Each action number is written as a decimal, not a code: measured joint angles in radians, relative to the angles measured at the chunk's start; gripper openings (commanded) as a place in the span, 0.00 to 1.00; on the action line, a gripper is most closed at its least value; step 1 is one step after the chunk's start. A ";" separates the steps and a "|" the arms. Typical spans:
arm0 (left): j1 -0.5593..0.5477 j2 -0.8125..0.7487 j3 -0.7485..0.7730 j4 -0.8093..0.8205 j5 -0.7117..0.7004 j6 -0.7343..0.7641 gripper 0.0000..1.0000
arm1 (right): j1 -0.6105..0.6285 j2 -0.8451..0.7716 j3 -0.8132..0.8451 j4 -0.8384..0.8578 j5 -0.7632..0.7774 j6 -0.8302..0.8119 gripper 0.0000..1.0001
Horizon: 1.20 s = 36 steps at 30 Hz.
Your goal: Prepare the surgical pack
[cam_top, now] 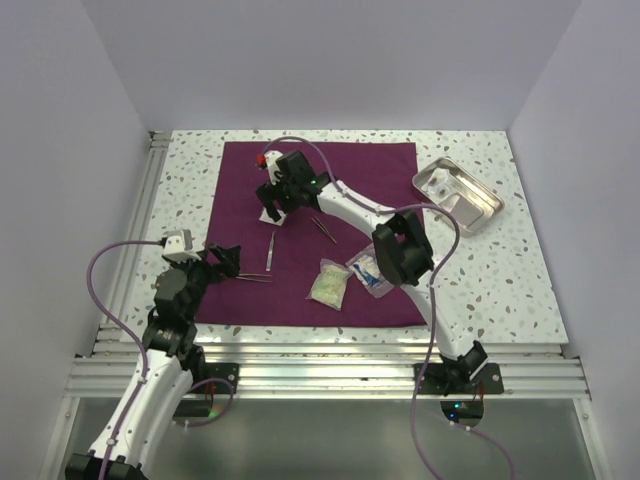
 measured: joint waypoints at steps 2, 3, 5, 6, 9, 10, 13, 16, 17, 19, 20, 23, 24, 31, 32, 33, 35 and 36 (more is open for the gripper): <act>0.000 0.000 0.000 0.000 0.000 0.000 1.00 | 0.002 0.027 0.039 -0.025 0.002 -0.019 0.88; 0.000 0.000 0.000 0.000 0.000 0.000 1.00 | 0.002 0.040 0.060 -0.037 0.005 -0.029 0.88; 0.000 0.000 0.000 0.000 0.000 0.000 1.00 | 0.004 0.064 0.097 -0.053 0.011 -0.051 0.89; 0.000 0.000 0.000 0.000 0.000 0.000 1.00 | 0.006 0.071 0.112 -0.064 0.018 -0.062 0.90; 0.000 0.000 0.000 0.000 0.000 0.000 1.00 | 0.011 0.080 0.143 -0.087 0.031 -0.094 0.91; 0.000 0.000 0.000 0.000 0.000 0.000 1.00 | 0.014 0.082 0.153 -0.091 0.032 -0.103 0.92; 0.000 0.000 0.000 0.000 0.000 0.000 1.00 | 0.019 0.085 0.171 -0.105 0.035 -0.130 0.92; 0.000 0.002 0.000 0.000 0.000 0.000 1.00 | 0.022 0.089 0.183 -0.116 0.035 -0.149 0.93; 0.000 0.003 0.000 0.001 0.000 0.000 1.00 | 0.023 0.092 0.187 -0.123 0.035 -0.155 0.93; 0.000 0.005 0.000 0.001 0.000 0.000 1.00 | 0.023 0.104 0.206 -0.132 0.035 -0.166 0.93; 0.000 0.006 0.000 0.001 0.000 0.000 1.00 | 0.023 0.113 0.216 -0.138 0.035 -0.172 0.92; 0.000 0.006 0.000 0.000 0.000 0.000 1.00 | 0.023 0.135 0.235 -0.155 0.029 -0.182 0.91; 0.000 0.006 0.000 0.001 0.000 0.000 1.00 | 0.023 0.137 0.235 -0.163 0.027 -0.185 0.91; 0.000 0.006 0.000 0.001 0.000 0.000 1.00 | 0.026 0.142 0.236 -0.181 0.027 -0.201 0.85; 0.000 0.006 0.000 0.000 0.000 0.000 1.00 | 0.027 0.143 0.236 -0.184 0.026 -0.203 0.86; 0.000 0.006 0.000 0.001 0.000 0.000 1.00 | 0.027 0.143 0.235 -0.187 0.026 -0.206 0.86; 0.000 0.006 0.000 0.001 0.000 0.000 1.00 | 0.027 0.143 0.234 -0.190 0.020 -0.207 0.86; 0.000 0.006 0.000 0.000 0.000 0.000 1.00 | 0.027 0.143 0.231 -0.190 0.012 -0.208 0.87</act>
